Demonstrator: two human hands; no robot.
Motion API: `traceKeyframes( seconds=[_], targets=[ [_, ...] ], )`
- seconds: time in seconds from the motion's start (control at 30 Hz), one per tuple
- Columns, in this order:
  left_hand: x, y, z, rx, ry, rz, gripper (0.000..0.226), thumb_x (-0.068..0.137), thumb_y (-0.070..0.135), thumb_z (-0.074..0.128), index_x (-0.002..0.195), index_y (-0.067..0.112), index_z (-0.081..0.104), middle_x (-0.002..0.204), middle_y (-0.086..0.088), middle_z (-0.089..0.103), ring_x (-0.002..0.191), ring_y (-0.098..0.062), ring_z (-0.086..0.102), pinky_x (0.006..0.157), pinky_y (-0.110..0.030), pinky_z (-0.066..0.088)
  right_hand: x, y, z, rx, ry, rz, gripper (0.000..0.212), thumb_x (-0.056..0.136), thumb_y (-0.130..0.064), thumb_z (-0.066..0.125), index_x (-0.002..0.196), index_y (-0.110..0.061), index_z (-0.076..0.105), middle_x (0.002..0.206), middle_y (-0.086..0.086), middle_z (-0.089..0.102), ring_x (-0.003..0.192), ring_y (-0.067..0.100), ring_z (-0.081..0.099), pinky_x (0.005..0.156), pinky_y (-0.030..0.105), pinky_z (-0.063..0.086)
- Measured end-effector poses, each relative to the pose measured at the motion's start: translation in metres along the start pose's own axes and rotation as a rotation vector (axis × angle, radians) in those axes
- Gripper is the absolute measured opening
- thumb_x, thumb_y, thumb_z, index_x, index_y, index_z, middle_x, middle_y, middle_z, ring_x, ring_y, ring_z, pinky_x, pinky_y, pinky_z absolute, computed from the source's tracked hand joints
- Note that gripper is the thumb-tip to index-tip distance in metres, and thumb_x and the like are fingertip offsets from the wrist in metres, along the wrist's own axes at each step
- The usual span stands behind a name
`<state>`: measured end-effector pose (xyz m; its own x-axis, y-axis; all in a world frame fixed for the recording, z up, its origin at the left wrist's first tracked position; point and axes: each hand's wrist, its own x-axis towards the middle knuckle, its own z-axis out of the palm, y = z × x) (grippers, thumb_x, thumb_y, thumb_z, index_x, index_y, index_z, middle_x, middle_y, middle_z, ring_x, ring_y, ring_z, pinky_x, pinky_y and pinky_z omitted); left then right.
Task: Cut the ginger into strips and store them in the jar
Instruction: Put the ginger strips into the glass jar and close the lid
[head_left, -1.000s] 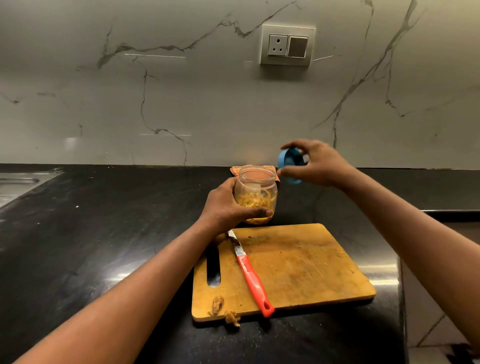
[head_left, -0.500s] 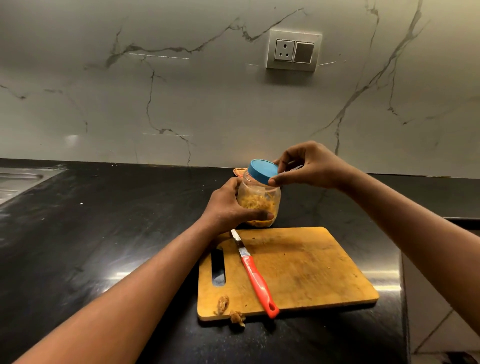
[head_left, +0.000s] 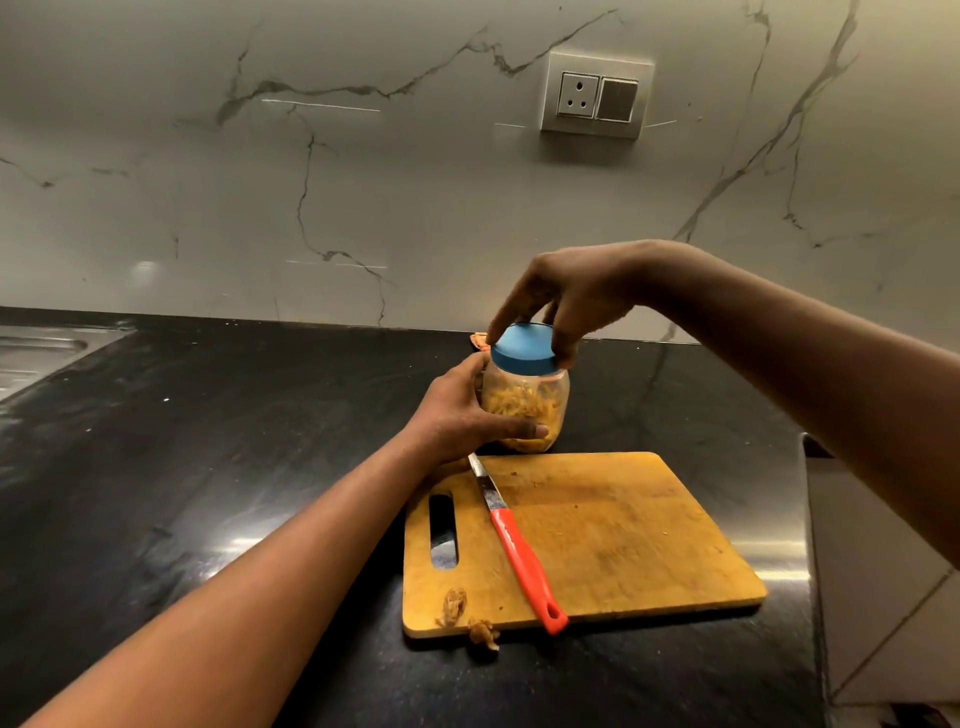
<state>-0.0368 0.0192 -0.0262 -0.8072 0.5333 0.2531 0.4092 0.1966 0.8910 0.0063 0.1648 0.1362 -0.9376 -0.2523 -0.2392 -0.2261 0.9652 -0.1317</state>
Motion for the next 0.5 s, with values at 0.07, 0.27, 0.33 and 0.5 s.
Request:
traceKeyframes(
  seconds=[0.07,0.27,0.33,0.5],
  targets=[
    [-0.0004,-0.0001,0.001,-0.02,-0.009,-0.004,0.084,0.068,0.026,0.088,0.139,0.026,0.043,0.122,0.013,0.055,0.114,-0.008,0.054,0.085,-0.016,0.048,0.0021,-0.0037,-0.001,0.016,-0.019,0.044,0.067,0.07,0.0,0.077,0.12,-0.041,0.06,0.123,0.002,0.061,0.106,0.024,0.061,0.078,0.037,0.058],
    [0.0001,0.0002,0.0007,-0.06,-0.043,-0.026,0.08,0.07,0.023,0.087,0.137,0.029,0.043,0.115,0.016,0.056,0.111,-0.008,0.056,0.093,-0.026,0.05,0.0039,-0.0072,-0.0027,0.094,-0.011,0.144,0.058,0.072,-0.013,0.08,0.124,-0.03,0.06,0.1,-0.007,0.052,0.094,0.026,0.063,0.071,0.039,0.06],
    [0.0009,0.0003,0.0004,-0.044,-0.051,-0.023,0.083,0.07,0.025,0.087,0.139,0.027,0.041,0.119,0.013,0.056,0.113,-0.01,0.056,0.091,-0.024,0.05,0.0046,-0.0082,-0.0016,0.087,-0.003,0.178,0.058,0.071,-0.019,0.082,0.124,-0.027,0.06,0.111,-0.003,0.051,0.093,0.025,0.062,0.07,0.039,0.06],
    [0.0002,0.0008,0.001,-0.03,-0.046,-0.025,0.083,0.07,0.027,0.087,0.139,0.026,0.042,0.126,0.007,0.057,0.115,-0.012,0.057,0.095,-0.03,0.052,0.0066,-0.0082,0.0053,0.086,0.038,0.214,0.073,0.072,-0.039,0.079,0.136,-0.028,0.046,0.114,-0.004,0.042,0.101,0.027,0.06,0.066,0.034,0.06]
  ],
)
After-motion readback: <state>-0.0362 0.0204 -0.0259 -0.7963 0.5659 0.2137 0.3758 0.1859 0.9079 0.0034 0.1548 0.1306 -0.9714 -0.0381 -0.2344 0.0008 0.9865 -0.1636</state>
